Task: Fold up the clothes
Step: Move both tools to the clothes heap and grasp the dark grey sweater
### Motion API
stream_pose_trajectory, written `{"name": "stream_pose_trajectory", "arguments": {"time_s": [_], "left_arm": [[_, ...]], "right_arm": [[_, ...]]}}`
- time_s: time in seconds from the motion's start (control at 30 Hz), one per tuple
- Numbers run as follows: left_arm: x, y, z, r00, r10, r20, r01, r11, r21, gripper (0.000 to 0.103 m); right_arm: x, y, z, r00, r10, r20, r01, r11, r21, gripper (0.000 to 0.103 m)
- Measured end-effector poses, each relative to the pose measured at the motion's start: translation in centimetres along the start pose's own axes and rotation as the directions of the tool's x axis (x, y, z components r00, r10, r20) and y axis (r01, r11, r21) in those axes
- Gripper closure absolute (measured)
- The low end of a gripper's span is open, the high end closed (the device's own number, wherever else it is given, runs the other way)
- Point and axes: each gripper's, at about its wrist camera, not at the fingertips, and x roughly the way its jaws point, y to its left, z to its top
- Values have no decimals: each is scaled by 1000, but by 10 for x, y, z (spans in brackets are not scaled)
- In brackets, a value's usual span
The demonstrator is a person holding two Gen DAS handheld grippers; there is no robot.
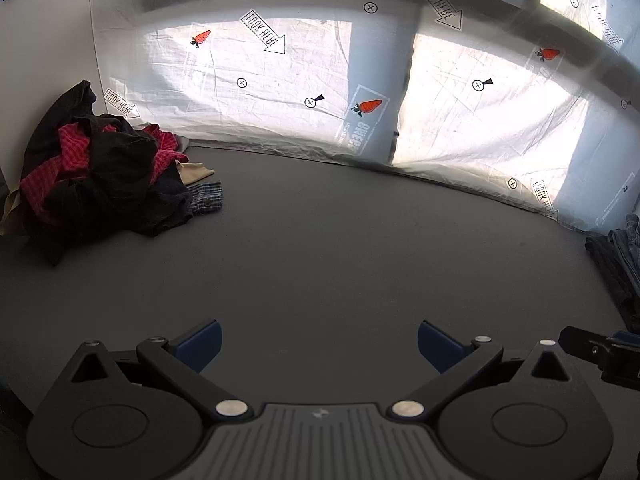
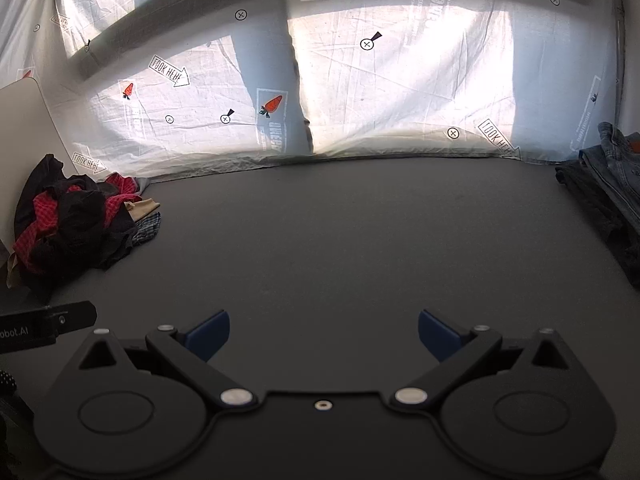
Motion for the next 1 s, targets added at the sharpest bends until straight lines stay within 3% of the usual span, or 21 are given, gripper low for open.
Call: {"name": "stream_pose_trajectory", "arguments": {"time_s": [0.13, 0.27, 0.5, 0.7, 0.83, 1.0], "left_arm": [[8, 28, 8, 999, 48, -9, -49, 995, -86, 0], [23, 66, 27, 995, 100, 5, -98, 985, -143, 0], [75, 165, 66, 989, 149, -21, -150, 965, -215, 0], [147, 253, 104, 971, 204, -123, -229, 939, -258, 0], [200, 311, 122, 949, 207, -239, -279, 903, -327, 0], [250, 365, 132, 921, 220, -321, -334, 870, -362, 0]], "right_arm": [[16, 6, 14, 998, 63, 17, -63, 998, 10, 0], [53, 32, 34, 987, 158, -29, -157, 987, 27, 0], [124, 109, 65, 969, 231, -93, -227, 972, 55, 0], [192, 190, 100, 933, 339, -117, -338, 941, 32, 0], [242, 242, 125, 915, 381, -136, -381, 924, 21, 0], [312, 302, 150, 882, 437, -176, -438, 898, 36, 3]]}}
